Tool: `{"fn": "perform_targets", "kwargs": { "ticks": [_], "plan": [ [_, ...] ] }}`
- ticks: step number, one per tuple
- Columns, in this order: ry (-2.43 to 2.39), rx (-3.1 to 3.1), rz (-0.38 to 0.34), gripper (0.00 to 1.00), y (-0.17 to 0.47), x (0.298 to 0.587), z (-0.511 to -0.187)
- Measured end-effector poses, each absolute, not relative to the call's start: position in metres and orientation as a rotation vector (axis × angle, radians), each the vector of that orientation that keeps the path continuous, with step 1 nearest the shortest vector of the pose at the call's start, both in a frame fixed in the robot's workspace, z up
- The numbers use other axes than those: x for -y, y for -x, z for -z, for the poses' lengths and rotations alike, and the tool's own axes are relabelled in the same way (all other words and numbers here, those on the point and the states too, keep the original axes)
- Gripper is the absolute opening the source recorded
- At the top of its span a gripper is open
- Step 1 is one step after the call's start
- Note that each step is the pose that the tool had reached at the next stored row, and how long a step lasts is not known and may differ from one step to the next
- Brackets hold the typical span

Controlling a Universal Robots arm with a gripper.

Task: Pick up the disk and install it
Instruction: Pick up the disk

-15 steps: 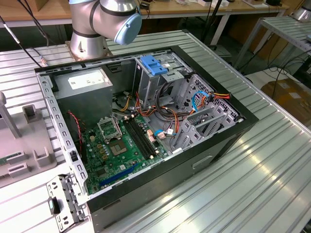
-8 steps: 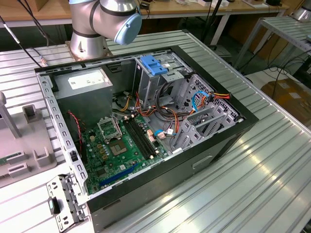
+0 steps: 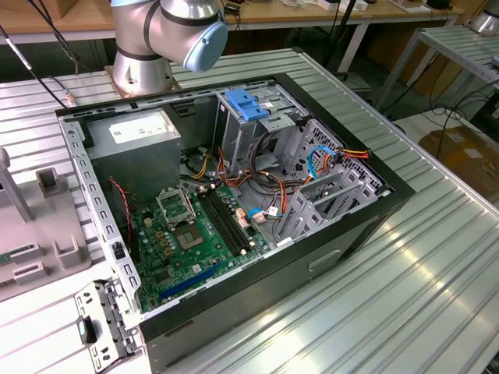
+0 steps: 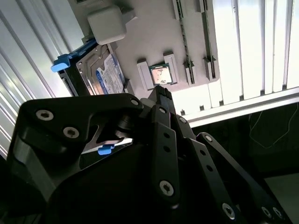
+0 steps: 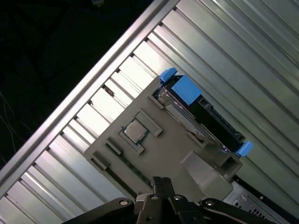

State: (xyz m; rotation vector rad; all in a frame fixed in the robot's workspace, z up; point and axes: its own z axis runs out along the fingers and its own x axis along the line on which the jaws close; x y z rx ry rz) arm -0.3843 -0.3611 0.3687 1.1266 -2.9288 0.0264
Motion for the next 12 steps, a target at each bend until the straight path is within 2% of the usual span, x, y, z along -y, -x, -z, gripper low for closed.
{"fn": "perform_targets", "kwargs": {
  "ticks": [12],
  "plan": [
    [-1.179,2.909,-0.027,0.11,0.3843,0.3611,-0.3687]
  ]
}}
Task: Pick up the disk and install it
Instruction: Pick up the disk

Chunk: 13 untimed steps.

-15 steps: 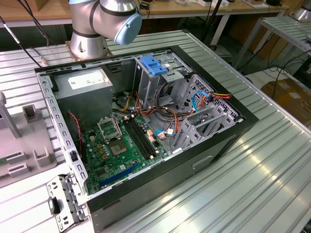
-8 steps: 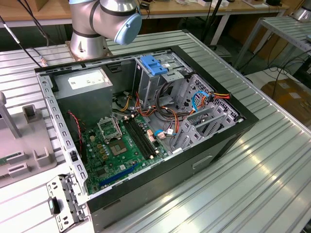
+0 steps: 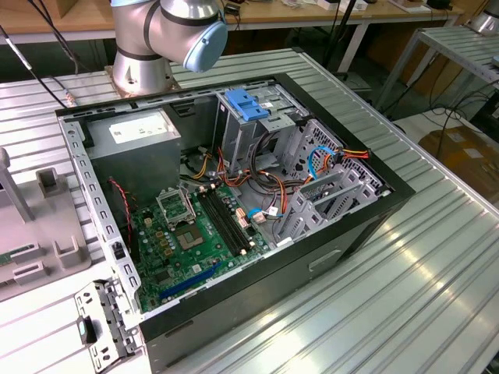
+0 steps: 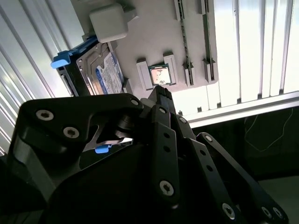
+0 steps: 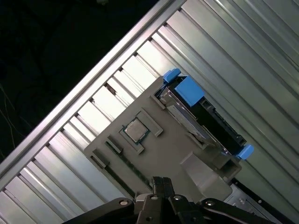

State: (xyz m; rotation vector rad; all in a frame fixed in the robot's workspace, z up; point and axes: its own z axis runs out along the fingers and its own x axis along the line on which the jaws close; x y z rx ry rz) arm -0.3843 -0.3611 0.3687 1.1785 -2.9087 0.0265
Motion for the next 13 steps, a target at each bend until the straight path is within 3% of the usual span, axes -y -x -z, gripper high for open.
{"fn": "perform_targets", "kwargs": {
  "ticks": [13],
  "plan": [
    [-1.22,2.892,-0.027,0.11,0.3843,0.3611,-0.3687]
  ]
}}
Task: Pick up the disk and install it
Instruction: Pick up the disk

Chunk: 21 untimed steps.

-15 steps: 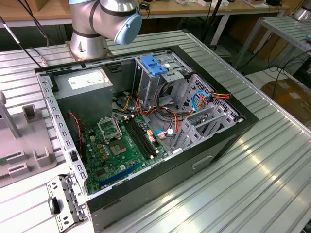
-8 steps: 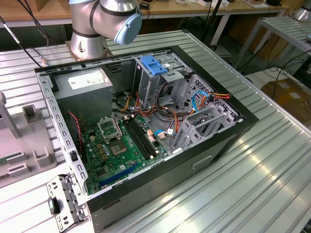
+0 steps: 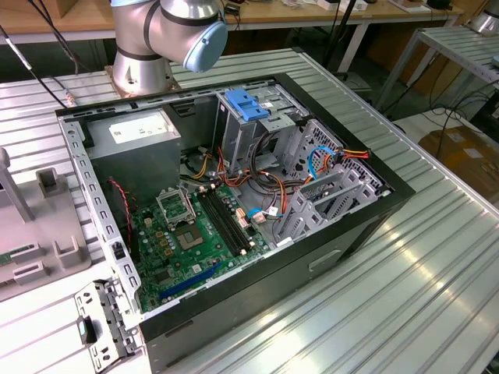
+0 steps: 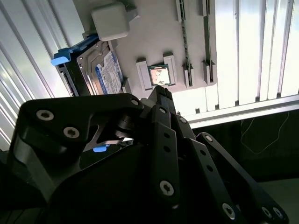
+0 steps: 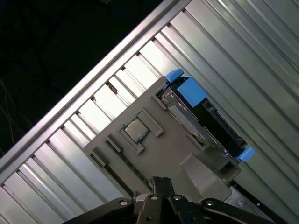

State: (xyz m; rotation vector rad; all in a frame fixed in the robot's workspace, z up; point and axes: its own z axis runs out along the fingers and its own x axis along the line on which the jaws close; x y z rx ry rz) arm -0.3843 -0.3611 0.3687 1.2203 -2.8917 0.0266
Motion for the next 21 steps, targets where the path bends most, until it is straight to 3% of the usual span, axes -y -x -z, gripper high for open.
{"fn": "perform_targets", "kwargs": {
  "ticks": [21],
  "plan": [
    [-1.27,2.87,-0.027,0.11,0.3843,0.3611,-0.3687]
  ]
}}
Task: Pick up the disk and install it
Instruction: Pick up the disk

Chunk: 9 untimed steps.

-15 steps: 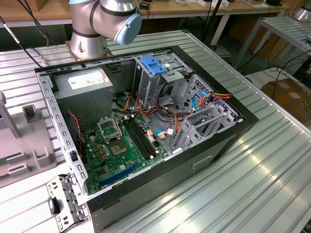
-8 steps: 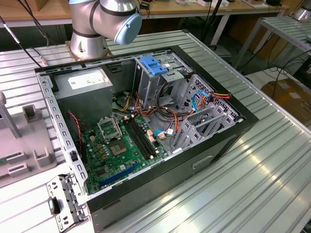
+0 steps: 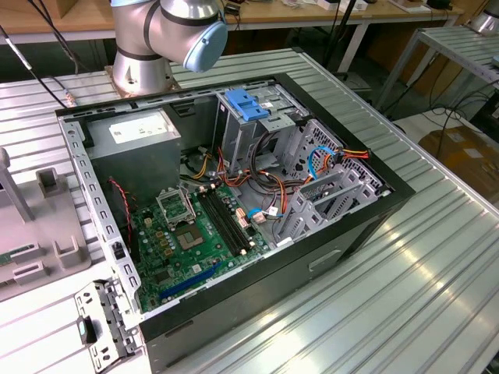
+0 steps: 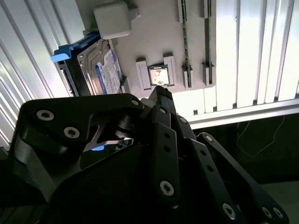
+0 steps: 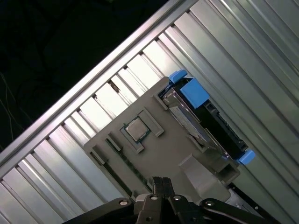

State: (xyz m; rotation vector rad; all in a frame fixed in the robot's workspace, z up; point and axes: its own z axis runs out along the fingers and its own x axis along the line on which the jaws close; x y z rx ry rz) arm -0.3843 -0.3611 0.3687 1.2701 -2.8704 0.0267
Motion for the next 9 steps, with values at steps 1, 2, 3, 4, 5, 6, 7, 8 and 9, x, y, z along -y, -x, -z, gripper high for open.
{"fn": "perform_targets", "kwargs": {
  "ticks": [1,2,3,4,5,6,7,8,9],
  "plan": [
    [-1.273,2.869,-0.027,0.11,0.3843,0.3611,-0.3687],
    [-1.275,2.868,-0.027,0.11,0.3843,0.3611,-0.3687],
    [-1.276,2.868,-0.027,0.11,0.3843,0.3611,-0.3687],
    [-1.28,2.866,-0.027,0.11,0.3843,0.3611,-0.3687],
    [-1.281,2.866,-0.027,0.11,0.3843,0.3611,-0.3687],
    [-1.283,2.865,-0.027,0.11,0.3843,0.3611,-0.3687],
    [-1.284,2.864,-0.027,0.11,0.3843,0.3611,-0.3687],
    [-1.286,2.863,-0.027,0.11,0.3843,0.3611,-0.3687],
    [-1.288,2.863,-0.027,0.11,0.3843,0.3611,-0.3687]
  ]
}}
